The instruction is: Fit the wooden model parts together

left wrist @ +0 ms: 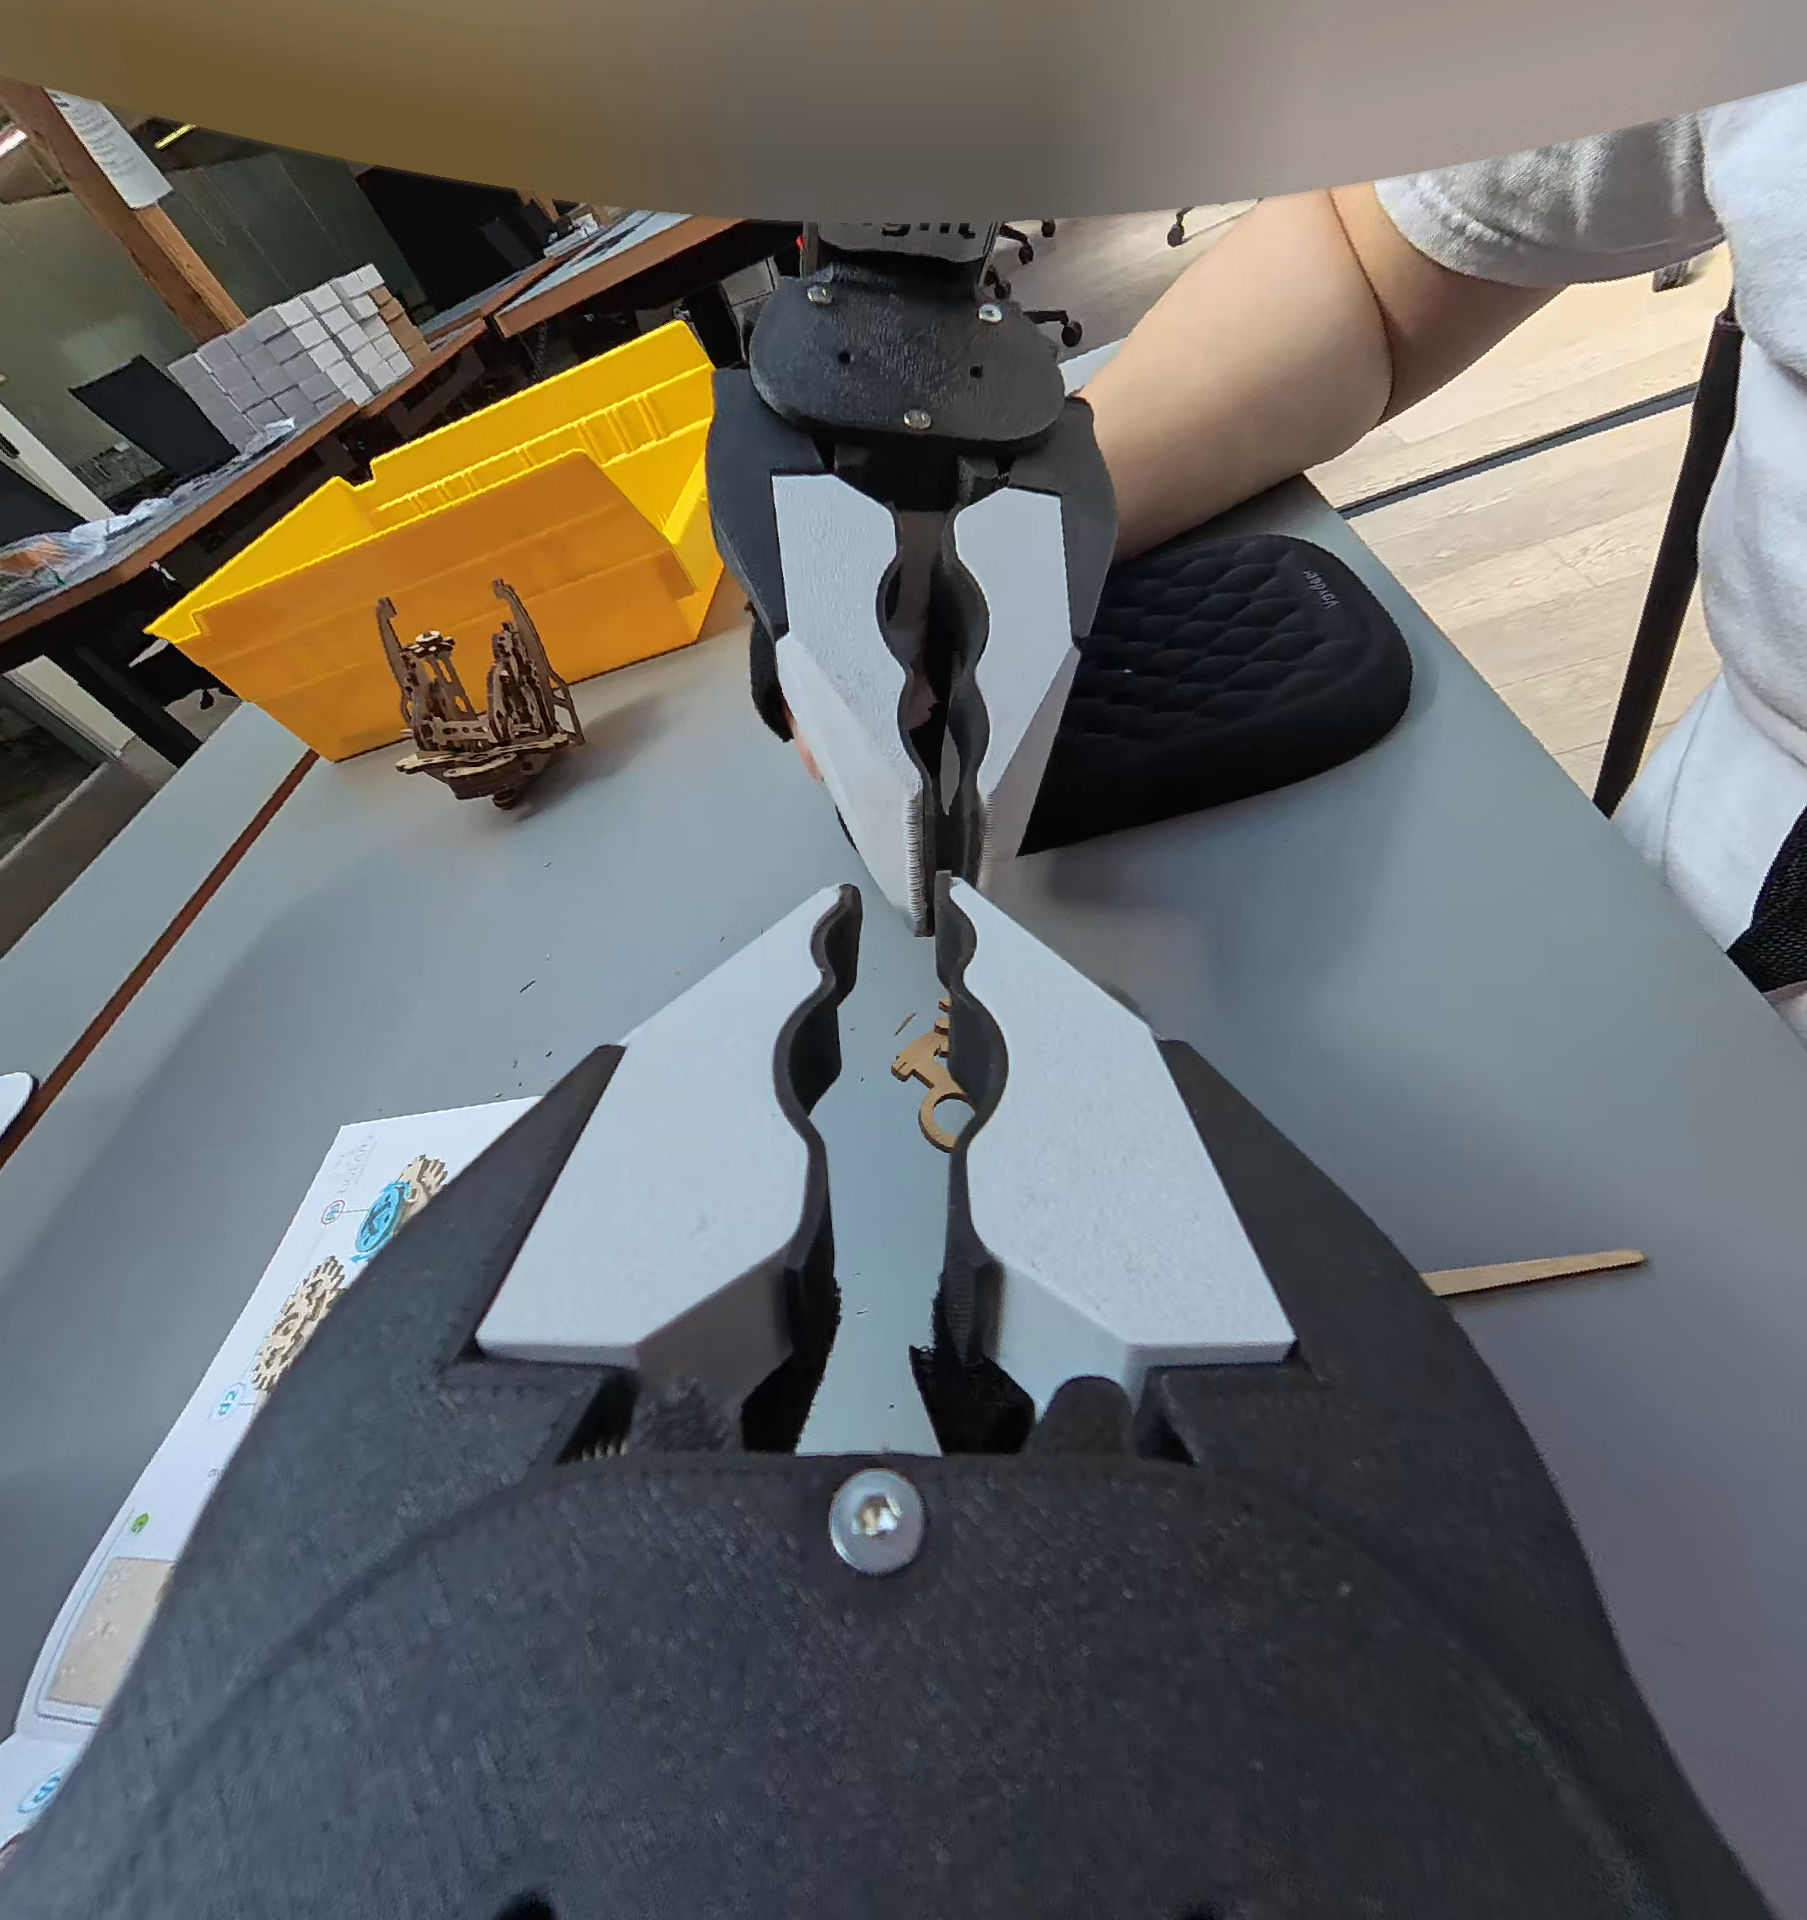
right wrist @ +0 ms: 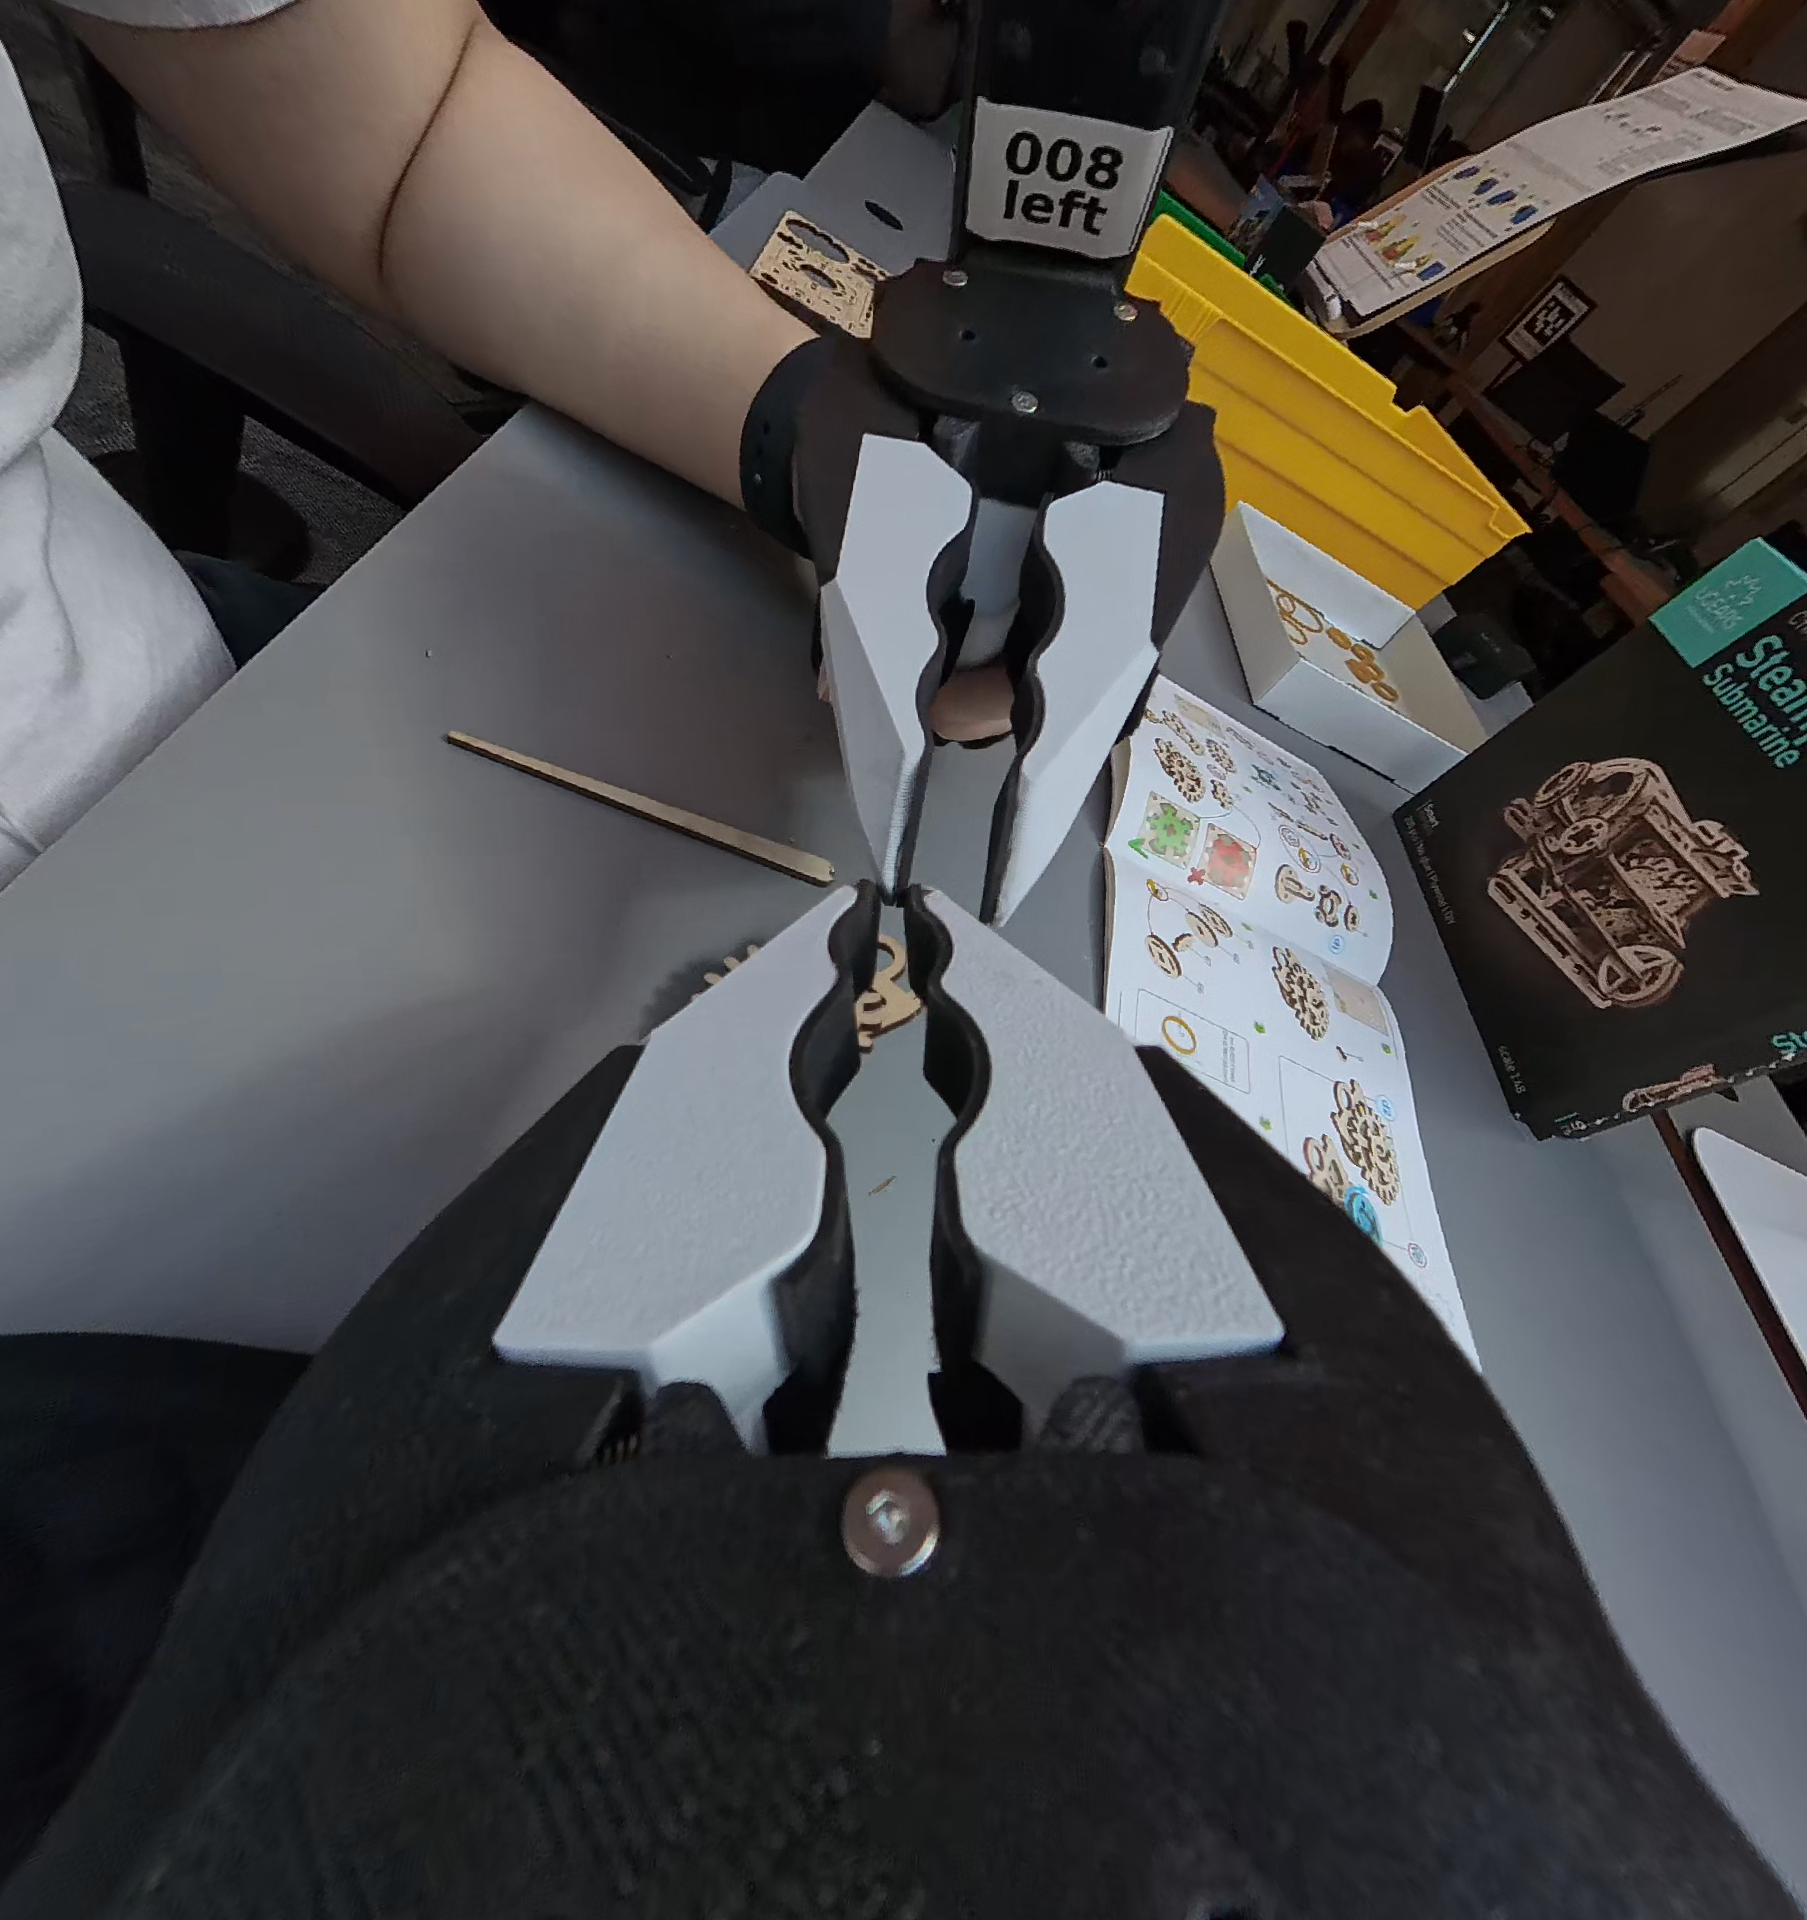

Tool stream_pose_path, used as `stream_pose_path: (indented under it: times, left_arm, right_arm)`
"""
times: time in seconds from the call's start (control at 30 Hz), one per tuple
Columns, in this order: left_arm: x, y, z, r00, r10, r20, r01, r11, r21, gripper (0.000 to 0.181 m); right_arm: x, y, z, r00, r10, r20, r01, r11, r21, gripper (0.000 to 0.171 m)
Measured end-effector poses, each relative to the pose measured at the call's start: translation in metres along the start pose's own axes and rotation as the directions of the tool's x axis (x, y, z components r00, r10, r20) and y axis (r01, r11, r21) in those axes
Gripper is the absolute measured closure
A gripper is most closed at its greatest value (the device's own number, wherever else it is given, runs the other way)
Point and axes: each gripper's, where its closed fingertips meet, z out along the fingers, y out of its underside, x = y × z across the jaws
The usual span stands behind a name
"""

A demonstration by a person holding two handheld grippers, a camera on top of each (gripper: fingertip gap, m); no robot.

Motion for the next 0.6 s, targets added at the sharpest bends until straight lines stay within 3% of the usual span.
stream_pose_path:
  times: [0.2, 0.27, 0.33, 0.47, 0.6]
  left_arm:
    - [-0.009, -0.003, -0.002, 0.998, 0.019, 0.06, -0.02, 1.0, 0.009, 0.171]
    - [-0.008, 0.002, -0.002, 0.999, 0.018, 0.044, -0.017, 1.0, -0.02, 0.158]
    - [-0.007, 0.004, -0.002, 1.0, -0.026, 0.016, 0.026, 0.999, -0.035, 0.16]
    - [-0.009, 0.017, -0.007, 0.992, -0.126, -0.019, 0.124, 0.988, -0.091, 0.162]
    - [-0.013, 0.024, -0.006, 0.973, -0.228, -0.034, 0.223, 0.967, -0.121, 0.16]
  right_arm:
    - [0.011, 0.001, -0.001, 0.99, 0.136, -0.025, -0.136, 0.99, -0.025, 0.17]
    - [0.005, 0.004, 0.002, 0.983, 0.18, 0.037, -0.179, 0.983, -0.026, 0.169]
    - [0.001, 0.005, 0.0, 0.973, 0.21, 0.096, -0.209, 0.978, -0.019, 0.17]
    - [-0.007, 0.001, -0.006, 0.974, 0.163, 0.159, -0.169, 0.985, 0.021, 0.163]
    - [-0.024, 0.018, 0.005, 0.976, 0.054, 0.209, -0.031, 0.993, -0.113, 0.16]
